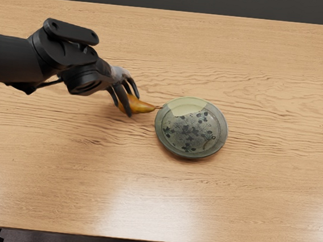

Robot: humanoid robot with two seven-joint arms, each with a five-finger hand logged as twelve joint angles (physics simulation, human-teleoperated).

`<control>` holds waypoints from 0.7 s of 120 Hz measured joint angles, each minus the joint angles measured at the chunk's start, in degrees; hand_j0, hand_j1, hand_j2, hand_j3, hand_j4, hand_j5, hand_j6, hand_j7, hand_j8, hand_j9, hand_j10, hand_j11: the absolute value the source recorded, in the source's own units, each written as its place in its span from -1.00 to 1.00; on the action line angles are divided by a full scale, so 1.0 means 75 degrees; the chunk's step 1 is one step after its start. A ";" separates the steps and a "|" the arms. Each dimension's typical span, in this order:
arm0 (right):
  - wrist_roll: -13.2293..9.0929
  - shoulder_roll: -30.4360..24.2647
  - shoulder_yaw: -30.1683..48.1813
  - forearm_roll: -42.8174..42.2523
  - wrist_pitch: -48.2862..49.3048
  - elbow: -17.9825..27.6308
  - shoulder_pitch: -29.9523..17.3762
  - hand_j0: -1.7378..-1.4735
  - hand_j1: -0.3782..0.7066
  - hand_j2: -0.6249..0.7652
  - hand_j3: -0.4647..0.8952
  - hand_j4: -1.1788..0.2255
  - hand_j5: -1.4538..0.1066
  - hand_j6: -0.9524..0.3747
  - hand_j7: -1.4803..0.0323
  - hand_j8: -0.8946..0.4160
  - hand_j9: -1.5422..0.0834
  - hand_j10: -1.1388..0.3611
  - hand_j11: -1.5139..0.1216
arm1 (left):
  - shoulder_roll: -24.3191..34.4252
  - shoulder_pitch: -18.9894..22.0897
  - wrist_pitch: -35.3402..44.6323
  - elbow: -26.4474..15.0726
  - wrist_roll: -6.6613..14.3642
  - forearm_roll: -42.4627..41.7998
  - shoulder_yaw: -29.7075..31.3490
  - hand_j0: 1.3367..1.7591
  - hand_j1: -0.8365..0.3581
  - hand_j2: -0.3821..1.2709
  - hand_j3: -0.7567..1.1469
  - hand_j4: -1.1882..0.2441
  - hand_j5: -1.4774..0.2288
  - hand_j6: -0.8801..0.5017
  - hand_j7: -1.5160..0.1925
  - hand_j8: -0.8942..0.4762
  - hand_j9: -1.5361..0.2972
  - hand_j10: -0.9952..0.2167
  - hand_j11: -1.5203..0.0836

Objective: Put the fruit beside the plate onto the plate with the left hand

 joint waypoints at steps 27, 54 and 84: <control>-0.0002 0.0000 0.0000 0.0000 0.0000 0.0000 0.0000 -0.40 -0.91 -0.11 -0.32 0.66 0.84 0.41 0.93 0.34 0.87 0.50 0.83 | -0.0017 0.0069 -0.0006 0.0011 -0.0049 0.0170 -0.1312 0.50 -0.26 0.14 -0.20 -0.38 -0.69 -0.19 -0.58 -0.20 -0.58 -0.70 -0.55; 0.0001 0.0000 0.0000 0.0000 0.0000 0.0000 0.0000 -0.40 -0.91 -0.11 -0.32 0.66 0.84 0.41 0.93 0.34 0.87 0.50 0.83 | -0.0029 0.0067 -0.0192 0.0018 -0.0059 0.0245 -0.1766 0.50 -0.35 0.24 -0.20 -0.46 -0.71 -0.17 -0.58 -0.16 -0.58 -0.76 -0.55; -0.0002 0.0000 0.0000 0.0000 0.0000 0.0000 0.0000 -0.40 -0.91 -0.11 -0.32 0.66 0.84 0.41 0.93 0.34 0.87 0.50 0.83 | -0.0064 0.0074 -0.0211 0.0019 -0.0056 0.0298 -0.1903 0.49 -0.09 -0.04 -0.20 -0.50 -0.68 -0.30 -0.60 -0.28 -0.59 -0.77 -0.55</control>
